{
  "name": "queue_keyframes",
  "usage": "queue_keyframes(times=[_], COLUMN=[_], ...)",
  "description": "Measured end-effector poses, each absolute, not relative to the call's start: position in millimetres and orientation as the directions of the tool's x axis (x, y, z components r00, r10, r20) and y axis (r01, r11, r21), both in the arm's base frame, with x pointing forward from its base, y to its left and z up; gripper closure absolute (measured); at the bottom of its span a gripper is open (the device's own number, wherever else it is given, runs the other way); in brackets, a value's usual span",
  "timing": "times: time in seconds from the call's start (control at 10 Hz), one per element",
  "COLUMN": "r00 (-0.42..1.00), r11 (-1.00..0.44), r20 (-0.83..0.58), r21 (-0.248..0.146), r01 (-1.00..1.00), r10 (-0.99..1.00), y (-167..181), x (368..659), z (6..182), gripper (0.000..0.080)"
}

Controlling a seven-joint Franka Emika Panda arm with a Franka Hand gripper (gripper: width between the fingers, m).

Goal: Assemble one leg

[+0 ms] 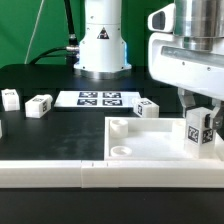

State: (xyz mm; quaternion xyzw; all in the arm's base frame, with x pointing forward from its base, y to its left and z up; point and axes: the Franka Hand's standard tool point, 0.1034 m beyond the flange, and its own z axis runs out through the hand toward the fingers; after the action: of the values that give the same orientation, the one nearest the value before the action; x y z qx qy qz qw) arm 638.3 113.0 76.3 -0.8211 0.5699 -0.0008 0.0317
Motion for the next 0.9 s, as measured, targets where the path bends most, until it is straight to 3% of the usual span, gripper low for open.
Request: queue_keyframes(times=[0.1, 0.3, 0.6, 0.7, 0.8, 0.9], r00=[0.263, -0.052, -0.219, -0.214, -0.198, -0.145], r11=[-0.261, 0.054, 0.221, 0.217, 0.2, 0.148], r20=[-0.041, -0.06, -0.081, -0.081, -0.08, -0.079], r21=[-0.05, -0.035, -0.022, -0.022, -0.023, -0.027], r01=[-0.964, -0.998, -0.975, -0.976, -0.979, -0.989], r10=[-0.964, -0.997, -0.972, -0.973, -0.977, -0.986], y=[113.0, 112.6, 112.5, 112.6, 112.6, 113.3], x=[638.3, 638.4, 638.5, 638.5, 638.5, 638.3], z=[76.5, 76.6, 76.9, 76.8, 76.8, 76.7], gripper=[0.0508, 0.0508, 0.0507, 0.0429, 0.0429, 0.0293])
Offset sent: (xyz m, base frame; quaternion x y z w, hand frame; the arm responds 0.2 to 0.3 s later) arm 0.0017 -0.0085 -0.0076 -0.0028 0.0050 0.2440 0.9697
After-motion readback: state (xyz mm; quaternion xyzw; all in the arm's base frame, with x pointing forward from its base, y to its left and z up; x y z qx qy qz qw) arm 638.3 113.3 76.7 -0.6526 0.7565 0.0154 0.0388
